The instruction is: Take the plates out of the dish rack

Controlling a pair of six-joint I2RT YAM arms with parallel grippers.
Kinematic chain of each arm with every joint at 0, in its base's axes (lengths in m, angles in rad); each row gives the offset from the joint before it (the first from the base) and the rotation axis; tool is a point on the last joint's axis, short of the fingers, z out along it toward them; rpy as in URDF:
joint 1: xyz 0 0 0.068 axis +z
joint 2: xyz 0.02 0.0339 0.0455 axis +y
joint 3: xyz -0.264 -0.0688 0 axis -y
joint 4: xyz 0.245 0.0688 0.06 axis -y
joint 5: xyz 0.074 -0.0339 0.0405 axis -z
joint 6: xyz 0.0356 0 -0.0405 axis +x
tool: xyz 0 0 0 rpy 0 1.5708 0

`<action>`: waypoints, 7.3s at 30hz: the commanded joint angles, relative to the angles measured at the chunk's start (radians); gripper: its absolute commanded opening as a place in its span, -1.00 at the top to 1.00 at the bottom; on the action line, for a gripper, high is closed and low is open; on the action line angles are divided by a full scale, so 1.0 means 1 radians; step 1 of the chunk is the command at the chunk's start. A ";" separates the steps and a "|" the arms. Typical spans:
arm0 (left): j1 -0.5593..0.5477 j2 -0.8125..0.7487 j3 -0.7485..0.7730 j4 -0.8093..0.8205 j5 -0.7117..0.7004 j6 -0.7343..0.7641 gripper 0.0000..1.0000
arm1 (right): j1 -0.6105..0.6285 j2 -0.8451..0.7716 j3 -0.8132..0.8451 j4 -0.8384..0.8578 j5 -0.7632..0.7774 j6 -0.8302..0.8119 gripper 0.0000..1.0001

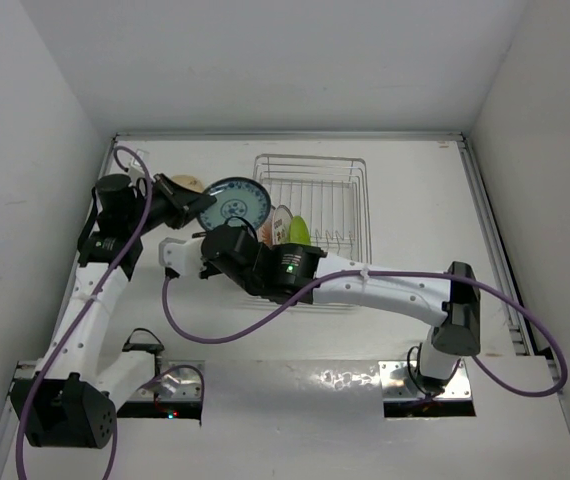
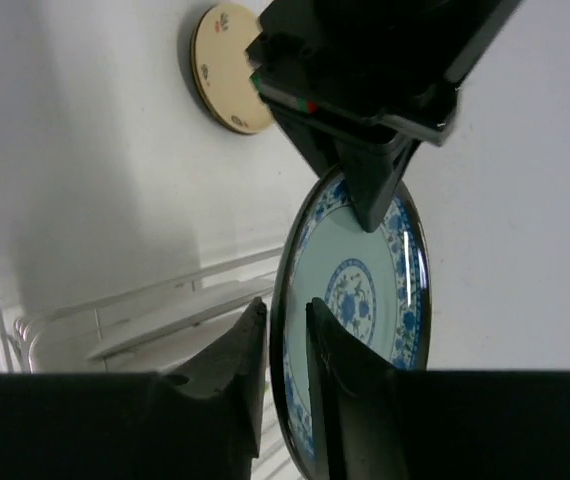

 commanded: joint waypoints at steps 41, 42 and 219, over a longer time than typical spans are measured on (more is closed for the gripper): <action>0.155 0.793 0.443 -0.182 -0.824 0.063 -1.00 | -0.347 -0.414 -0.410 -0.111 -0.016 1.087 -0.98; 0.155 0.791 0.453 -0.222 -0.823 0.067 -1.00 | -0.373 -0.391 -0.392 -0.114 -0.027 1.116 -0.98; 0.178 -0.266 -0.093 -0.179 -0.680 0.477 -1.00 | -0.393 -0.142 -0.330 0.162 -0.013 1.396 1.00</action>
